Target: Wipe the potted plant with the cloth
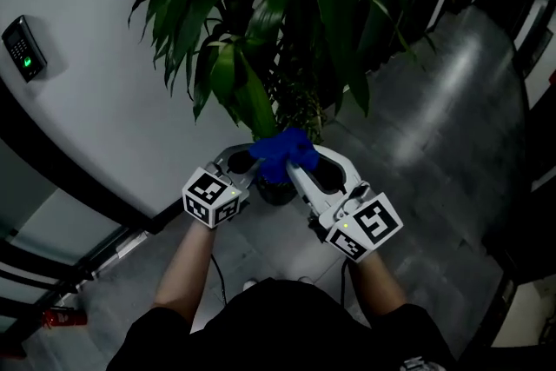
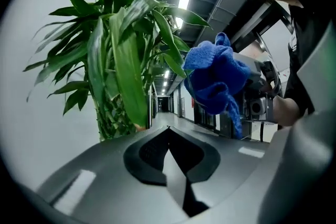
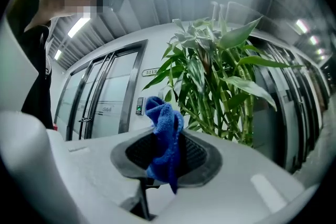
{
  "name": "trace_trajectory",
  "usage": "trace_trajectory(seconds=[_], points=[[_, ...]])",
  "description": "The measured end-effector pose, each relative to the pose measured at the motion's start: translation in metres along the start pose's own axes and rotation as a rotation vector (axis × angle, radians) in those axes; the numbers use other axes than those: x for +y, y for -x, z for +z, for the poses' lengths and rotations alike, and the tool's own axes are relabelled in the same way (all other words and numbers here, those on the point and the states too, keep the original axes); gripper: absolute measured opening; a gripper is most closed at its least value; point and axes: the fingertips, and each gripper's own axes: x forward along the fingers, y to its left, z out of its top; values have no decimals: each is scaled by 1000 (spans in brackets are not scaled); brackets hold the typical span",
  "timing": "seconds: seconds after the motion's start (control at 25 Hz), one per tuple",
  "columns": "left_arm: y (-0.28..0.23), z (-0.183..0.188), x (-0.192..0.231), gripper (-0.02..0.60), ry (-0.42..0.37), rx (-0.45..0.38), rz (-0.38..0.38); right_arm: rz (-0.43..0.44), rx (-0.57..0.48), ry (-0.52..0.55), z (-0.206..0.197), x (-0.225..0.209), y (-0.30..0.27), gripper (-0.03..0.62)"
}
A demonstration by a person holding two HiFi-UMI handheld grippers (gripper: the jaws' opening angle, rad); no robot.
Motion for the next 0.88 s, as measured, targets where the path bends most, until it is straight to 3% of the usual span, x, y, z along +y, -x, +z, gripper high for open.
trace_trajectory(seconds=[0.2, 0.4, 0.68, 0.88], points=[[-15, -4, -25, 6, 7, -21, -41, -40, 10, 13, 4, -2, 23, 104], [-40, -12, -44, 7, 3, -11, -11, 11, -20, 16, 6, -29, 50, 104], [-106, 0, -75, 6, 13, -55, 234, 203, -55, -34, 14, -103, 120, 104], [-116, 18, -101, 7, 6, -66, 410, 366, -41, -101, 27, -138, 146, 104]])
